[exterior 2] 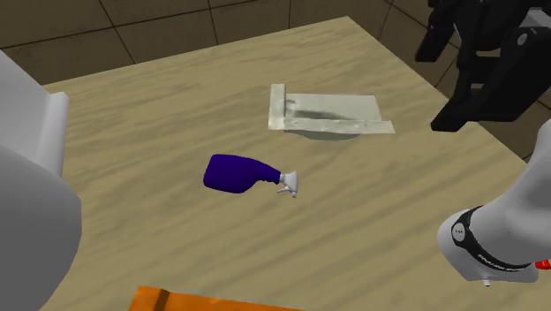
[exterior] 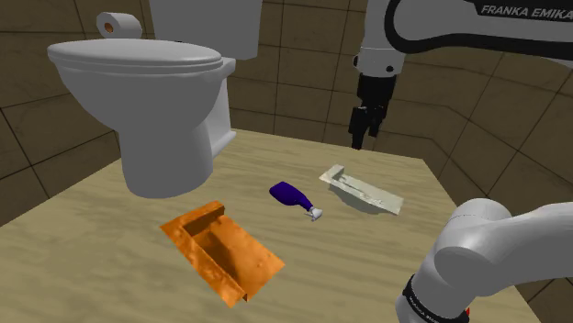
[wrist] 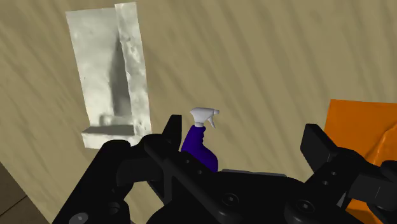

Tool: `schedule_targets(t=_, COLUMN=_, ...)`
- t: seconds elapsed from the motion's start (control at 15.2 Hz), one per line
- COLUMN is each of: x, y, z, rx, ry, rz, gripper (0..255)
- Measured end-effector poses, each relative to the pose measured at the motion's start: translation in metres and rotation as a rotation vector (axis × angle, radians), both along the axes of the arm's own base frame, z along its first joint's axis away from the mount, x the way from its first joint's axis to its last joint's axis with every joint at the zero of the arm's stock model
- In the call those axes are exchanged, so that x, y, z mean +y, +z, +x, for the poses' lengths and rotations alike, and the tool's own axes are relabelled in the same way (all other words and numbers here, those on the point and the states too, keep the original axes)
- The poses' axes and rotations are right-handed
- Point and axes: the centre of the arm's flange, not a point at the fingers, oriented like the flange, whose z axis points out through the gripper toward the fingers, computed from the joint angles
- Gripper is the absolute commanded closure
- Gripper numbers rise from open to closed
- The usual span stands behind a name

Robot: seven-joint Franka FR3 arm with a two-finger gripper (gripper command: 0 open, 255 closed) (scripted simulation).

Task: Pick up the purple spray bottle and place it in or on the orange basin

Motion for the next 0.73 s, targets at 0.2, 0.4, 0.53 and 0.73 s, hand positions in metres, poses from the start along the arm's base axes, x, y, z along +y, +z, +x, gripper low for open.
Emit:
schedule_targets(t=0.2, x=-0.003, y=-0.014, z=0.007, rx=-0.001, ry=0.004, rz=0.001, gripper=0)
schedule_targets(t=0.4, x=-0.016, y=-0.043, z=0.024, rx=-0.008, ry=0.014, rz=0.004, gripper=0)
schedule_targets(t=0.53, x=-0.019, y=-0.066, z=0.034, rx=-0.013, ry=0.021, rz=0.006, gripper=0)
schedule_targets(t=0.73, x=-0.027, y=-0.099, z=0.053, rx=-0.021, ry=0.031, rz=0.009, gripper=0)
